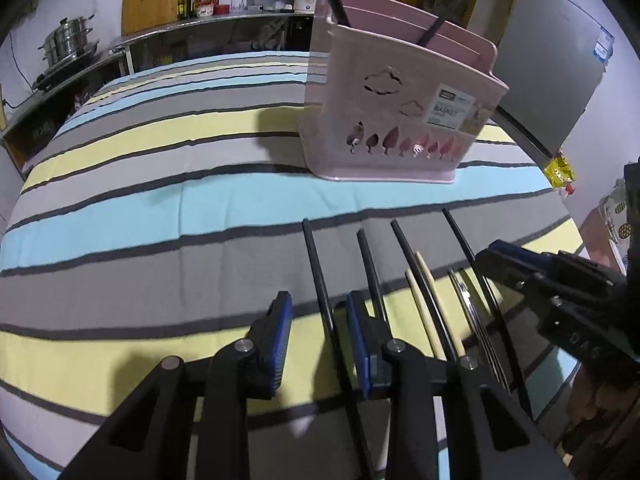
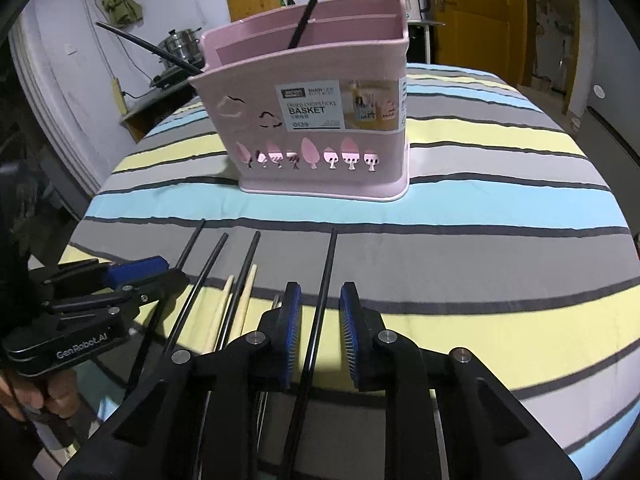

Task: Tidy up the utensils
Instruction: 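Grasp another black chopstick with the left tool while the right tool grasps one too, then lift and carry both held black chopsticks over the pink basket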

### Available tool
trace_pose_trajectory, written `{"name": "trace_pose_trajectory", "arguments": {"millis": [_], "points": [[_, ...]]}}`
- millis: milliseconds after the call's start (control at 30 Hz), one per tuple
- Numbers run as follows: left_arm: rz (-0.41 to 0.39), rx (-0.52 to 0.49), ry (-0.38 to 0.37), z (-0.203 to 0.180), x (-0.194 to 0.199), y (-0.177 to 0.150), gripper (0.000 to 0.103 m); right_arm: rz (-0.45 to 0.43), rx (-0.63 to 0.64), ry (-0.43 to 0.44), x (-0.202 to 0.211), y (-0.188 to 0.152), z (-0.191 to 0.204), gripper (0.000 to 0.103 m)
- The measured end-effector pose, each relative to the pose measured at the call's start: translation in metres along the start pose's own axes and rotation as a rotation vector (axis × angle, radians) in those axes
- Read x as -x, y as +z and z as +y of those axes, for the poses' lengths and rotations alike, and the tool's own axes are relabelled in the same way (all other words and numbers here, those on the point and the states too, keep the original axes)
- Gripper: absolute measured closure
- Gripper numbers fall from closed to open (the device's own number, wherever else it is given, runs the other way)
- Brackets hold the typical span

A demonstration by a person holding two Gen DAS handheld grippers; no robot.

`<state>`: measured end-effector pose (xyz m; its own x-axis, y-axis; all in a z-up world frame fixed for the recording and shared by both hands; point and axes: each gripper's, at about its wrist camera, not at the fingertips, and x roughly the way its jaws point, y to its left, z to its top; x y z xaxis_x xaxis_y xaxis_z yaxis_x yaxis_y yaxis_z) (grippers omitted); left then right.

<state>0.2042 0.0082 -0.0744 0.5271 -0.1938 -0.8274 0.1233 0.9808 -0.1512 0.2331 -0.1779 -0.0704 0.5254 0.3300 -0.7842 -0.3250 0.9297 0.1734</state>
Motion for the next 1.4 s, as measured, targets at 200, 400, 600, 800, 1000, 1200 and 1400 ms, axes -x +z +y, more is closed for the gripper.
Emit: {"name": "trace_pose_trajectory", "arguments": {"millis": [200, 400, 600, 800, 1000, 1200, 1400], "points": [[0.009, -0.034, 0.027, -0.007, -0.010, 0.011, 0.072, 0.029, 0.016, -0.029, -0.014, 0.007, 0.005, 0.083], [0.019, -0.075, 0.049, -0.015, -0.014, 0.014, 0.072, 0.041, 0.036, -0.060, -0.020, 0.013, 0.009, 0.096], [0.030, -0.034, 0.040, -0.009, -0.015, 0.019, 0.095, 0.046, 0.030, -0.045, -0.020, 0.016, 0.007, 0.097], [0.029, 0.000, 0.004, -0.002, -0.009, 0.024, 0.096, 0.007, 0.019, -0.025, -0.003, 0.024, 0.003, 0.098], [-0.021, -0.008, -0.025, -0.002, 0.017, 0.035, 0.097, -0.045, 0.008, 0.000, 0.019, 0.036, 0.001, 0.098], [-0.085, -0.021, -0.044, -0.004, 0.048, 0.051, 0.098, -0.107, 0.017, 0.018, 0.044, 0.053, 0.006, 0.099], [-0.150, -0.048, -0.043, -0.009, 0.076, 0.068, 0.098, -0.175, 0.033, 0.028, 0.067, 0.071, 0.014, 0.099]]}}
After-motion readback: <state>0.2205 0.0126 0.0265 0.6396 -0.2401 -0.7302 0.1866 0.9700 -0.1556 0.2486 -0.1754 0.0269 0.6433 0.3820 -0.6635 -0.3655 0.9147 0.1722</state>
